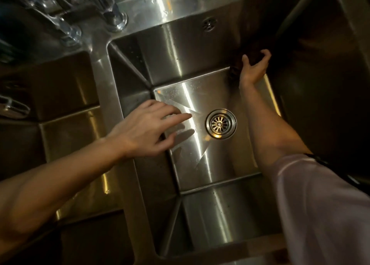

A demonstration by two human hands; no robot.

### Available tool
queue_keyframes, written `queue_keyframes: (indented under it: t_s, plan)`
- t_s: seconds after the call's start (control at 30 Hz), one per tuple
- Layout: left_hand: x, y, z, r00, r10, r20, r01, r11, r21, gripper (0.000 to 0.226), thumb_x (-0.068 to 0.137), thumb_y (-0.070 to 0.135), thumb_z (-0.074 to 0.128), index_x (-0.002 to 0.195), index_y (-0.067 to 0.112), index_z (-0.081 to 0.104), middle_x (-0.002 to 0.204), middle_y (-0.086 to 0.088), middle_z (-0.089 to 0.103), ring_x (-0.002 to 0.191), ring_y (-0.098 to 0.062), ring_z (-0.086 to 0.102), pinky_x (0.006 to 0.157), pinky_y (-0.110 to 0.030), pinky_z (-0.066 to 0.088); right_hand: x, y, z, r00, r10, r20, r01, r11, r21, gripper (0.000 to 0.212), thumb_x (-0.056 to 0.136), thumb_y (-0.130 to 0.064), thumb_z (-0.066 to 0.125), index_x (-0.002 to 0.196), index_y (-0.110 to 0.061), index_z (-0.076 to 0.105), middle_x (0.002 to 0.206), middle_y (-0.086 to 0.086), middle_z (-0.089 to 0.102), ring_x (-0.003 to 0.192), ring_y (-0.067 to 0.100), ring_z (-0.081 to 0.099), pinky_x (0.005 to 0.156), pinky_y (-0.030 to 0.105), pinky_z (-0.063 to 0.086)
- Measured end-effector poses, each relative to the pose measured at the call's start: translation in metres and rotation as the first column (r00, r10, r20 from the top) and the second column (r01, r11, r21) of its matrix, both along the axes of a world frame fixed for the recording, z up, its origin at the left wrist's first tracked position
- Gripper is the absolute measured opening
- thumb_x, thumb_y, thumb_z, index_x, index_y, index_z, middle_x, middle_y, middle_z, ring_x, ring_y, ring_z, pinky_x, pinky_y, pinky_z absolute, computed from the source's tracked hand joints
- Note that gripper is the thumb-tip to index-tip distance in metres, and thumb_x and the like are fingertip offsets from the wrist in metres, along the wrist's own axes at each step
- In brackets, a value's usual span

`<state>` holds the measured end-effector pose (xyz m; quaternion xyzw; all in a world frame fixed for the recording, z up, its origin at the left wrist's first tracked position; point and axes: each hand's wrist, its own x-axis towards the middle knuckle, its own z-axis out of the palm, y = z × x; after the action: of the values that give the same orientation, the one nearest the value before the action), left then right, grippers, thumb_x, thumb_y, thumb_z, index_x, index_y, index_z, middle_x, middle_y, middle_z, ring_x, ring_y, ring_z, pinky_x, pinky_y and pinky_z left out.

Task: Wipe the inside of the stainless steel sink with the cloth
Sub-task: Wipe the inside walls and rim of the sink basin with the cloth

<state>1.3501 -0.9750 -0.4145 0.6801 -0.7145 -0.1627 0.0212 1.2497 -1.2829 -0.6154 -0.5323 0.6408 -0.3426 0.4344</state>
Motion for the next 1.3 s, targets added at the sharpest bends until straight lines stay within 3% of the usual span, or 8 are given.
queue_keyframes:
  t_s: [0.3,0.5,0.6,0.67,0.9,1.0,1.17,1.3]
  plan:
    - [0.001,0.001,0.001,1.0,0.019,-0.019,-0.02,1.0,-0.024,0.052,0.092,0.04,0.04,0.137,0.018,0.052,0.123,-0.007,0.061,0.111,-0.021,0.055,0.097,-0.038,0.041,0.007,-0.001,-0.029,0.989,-0.008,-0.148,0.016,0.998,0.058,0.048,0.081,-0.02,0.072,0.123,-0.016,0.05,0.131,0.007,0.05,0.117,0.024,0.052,0.091,0.031,0.046]
    - [0.0,0.001,0.002,0.999,0.032,-0.003,-0.032,0.999,-0.018,0.052,0.09,0.04,0.042,0.136,0.019,0.052,0.13,-0.009,0.057,0.115,-0.02,0.05,0.096,-0.038,0.042,0.021,0.02,0.009,0.995,-0.091,0.031,0.094,0.991,-0.098,0.046,0.08,-0.015,0.072,0.122,-0.014,0.052,0.13,0.009,0.05,0.115,0.025,0.053,0.092,0.036,0.051]
    - [-0.001,0.001,0.003,0.999,0.042,0.009,-0.041,0.999,-0.011,0.052,0.089,0.042,0.041,0.135,0.02,0.054,0.131,-0.009,0.056,0.117,-0.018,0.047,0.096,-0.038,0.042,0.023,0.023,0.043,0.979,-0.114,0.17,0.144,0.974,-0.174,0.045,0.08,-0.007,0.072,0.121,-0.01,0.054,0.13,0.011,0.048,0.11,0.017,0.048,0.078,0.008,0.048]
    - [-0.001,0.001,0.004,0.999,0.047,0.005,-0.047,0.999,-0.01,0.052,0.089,0.043,0.041,0.134,0.02,0.055,0.132,-0.008,0.056,0.117,-0.02,0.05,0.097,-0.038,0.041,0.024,0.025,0.067,0.965,-0.109,0.238,0.167,0.957,-0.238,0.046,0.079,-0.006,0.073,0.121,-0.009,0.055,0.126,0.008,0.048,0.108,0.011,0.045,0.073,0.001,0.044]
    - [-0.005,0.001,0.011,0.998,0.055,-0.019,-0.055,0.998,-0.022,0.053,0.091,0.045,0.038,0.133,0.016,0.056,0.128,-0.01,0.06,0.115,-0.026,0.057,0.099,-0.038,0.038,0.035,0.047,0.128,0.911,0.029,0.412,0.102,0.951,-0.291,0.047,0.079,-0.005,0.073,0.12,-0.014,0.052,0.123,-0.001,0.042,0.108,0.011,0.05,0.084,0.022,0.054]
    - [-0.004,0.002,0.009,0.999,0.045,-0.012,-0.045,0.999,-0.001,0.053,0.09,0.044,0.039,0.133,0.017,0.055,0.128,-0.01,0.059,0.116,-0.025,0.056,0.098,-0.039,0.039,0.04,0.056,0.125,0.926,0.023,0.377,0.096,0.95,-0.296,0.047,0.08,-0.006,0.072,0.121,-0.011,0.05,0.124,0.0,0.039,0.113,0.02,0.047,0.079,0.019,0.054]
    - [-0.001,0.003,0.004,0.999,0.035,-0.02,-0.035,0.999,0.009,0.052,0.09,0.042,0.042,0.133,0.016,0.056,0.129,-0.009,0.058,0.118,-0.022,0.053,0.099,-0.038,0.041,0.042,0.053,0.079,0.962,-0.045,0.268,0.111,0.965,-0.239,0.05,0.078,-0.005,0.073,0.123,-0.005,0.05,0.131,0.012,0.042,0.119,0.029,0.047,0.091,0.033,0.053]
    - [0.001,0.003,0.0,0.999,0.028,-0.026,-0.028,1.0,0.004,0.051,0.092,0.042,0.041,0.133,0.017,0.057,0.13,-0.008,0.058,0.12,-0.021,0.051,0.101,-0.035,0.037,0.036,0.043,0.03,0.988,-0.069,0.14,0.085,0.99,-0.109,0.048,0.079,-0.007,0.073,0.122,-0.006,0.051,0.13,0.015,0.046,0.119,0.023,0.045,0.097,0.022,0.038]
